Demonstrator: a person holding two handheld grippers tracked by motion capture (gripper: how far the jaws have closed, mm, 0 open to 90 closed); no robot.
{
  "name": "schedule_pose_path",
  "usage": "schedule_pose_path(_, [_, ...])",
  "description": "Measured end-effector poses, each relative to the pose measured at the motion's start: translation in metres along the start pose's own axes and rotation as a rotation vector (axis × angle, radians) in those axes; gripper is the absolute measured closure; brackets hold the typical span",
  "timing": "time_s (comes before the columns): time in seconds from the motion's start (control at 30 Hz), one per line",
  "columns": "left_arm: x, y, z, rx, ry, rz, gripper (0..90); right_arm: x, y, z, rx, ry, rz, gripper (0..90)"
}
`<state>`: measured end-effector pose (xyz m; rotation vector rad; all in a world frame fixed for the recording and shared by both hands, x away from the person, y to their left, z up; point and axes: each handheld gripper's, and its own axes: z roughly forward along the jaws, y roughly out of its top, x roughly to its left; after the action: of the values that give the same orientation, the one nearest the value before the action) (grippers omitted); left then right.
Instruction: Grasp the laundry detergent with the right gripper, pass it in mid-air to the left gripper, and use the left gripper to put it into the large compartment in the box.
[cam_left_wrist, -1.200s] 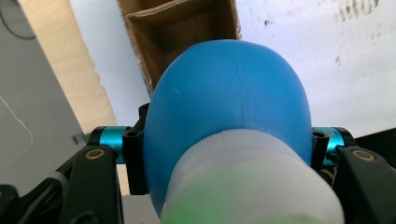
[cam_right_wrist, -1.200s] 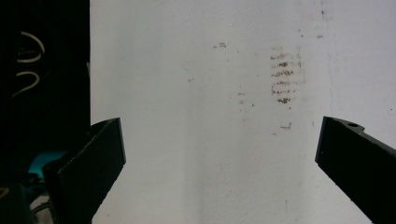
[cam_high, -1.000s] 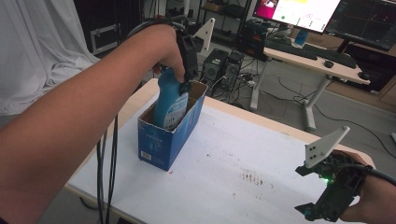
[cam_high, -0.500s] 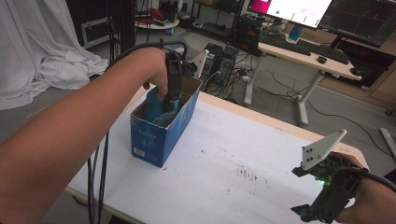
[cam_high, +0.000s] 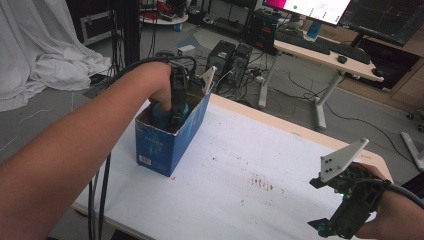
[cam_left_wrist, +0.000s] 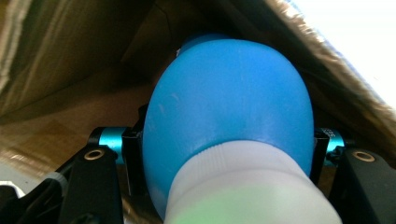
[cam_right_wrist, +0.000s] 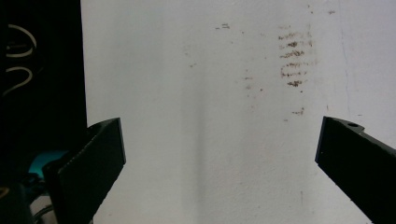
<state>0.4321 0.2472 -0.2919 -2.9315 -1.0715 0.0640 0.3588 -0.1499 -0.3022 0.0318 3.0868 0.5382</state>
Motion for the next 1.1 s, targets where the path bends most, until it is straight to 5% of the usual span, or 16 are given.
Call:
schedule_pose_path(0.3, [0.004,-0.001,0.005,-0.019,-0.010,0.009,37.8,-0.001,-0.001,0.005,0.005,0.006,0.005,0.9])
schedule_pose_path(0.63, [0.007,0.000,0.002,-0.004,-0.025,-0.030,32.2,-0.001,-0.003,0.009,0.009,0.011,0.014,0.9])
schedule_pose_path(1.1, [0.004,-0.002,-0.024,-0.030,-0.015,-0.045,27.2,0.000,-0.005,0.011,0.009,0.013,0.005,0.9])
